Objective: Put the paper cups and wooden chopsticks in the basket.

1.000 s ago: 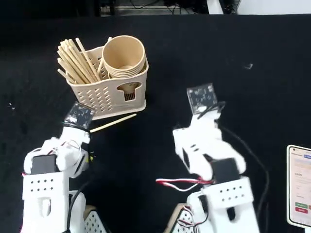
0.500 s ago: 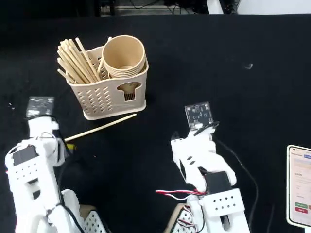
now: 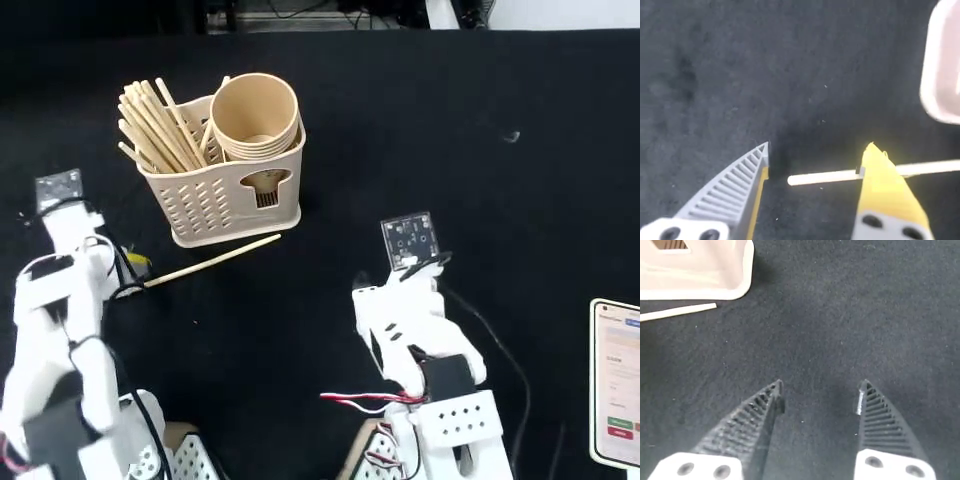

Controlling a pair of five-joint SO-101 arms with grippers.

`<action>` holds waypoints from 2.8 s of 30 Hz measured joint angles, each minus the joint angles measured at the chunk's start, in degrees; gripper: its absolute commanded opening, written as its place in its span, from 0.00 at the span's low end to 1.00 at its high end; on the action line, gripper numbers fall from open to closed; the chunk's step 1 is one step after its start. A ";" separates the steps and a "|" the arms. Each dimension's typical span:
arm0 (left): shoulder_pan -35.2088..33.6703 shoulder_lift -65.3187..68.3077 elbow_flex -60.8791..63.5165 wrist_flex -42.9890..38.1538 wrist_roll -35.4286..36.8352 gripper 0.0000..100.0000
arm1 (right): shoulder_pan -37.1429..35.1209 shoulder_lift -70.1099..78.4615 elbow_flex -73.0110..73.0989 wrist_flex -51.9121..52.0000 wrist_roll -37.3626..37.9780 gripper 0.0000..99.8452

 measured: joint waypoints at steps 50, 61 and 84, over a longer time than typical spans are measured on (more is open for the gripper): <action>36.13 -9.76 5.01 19.34 -16.44 0.30 | 0.00 0.00 0.00 0.00 0.00 0.24; 36.66 -0.97 3.52 10.90 -12.40 0.29 | 0.00 0.00 0.00 0.00 0.00 0.24; 43.78 -0.79 3.60 10.99 -10.46 0.03 | 0.00 0.00 0.00 0.00 0.00 0.24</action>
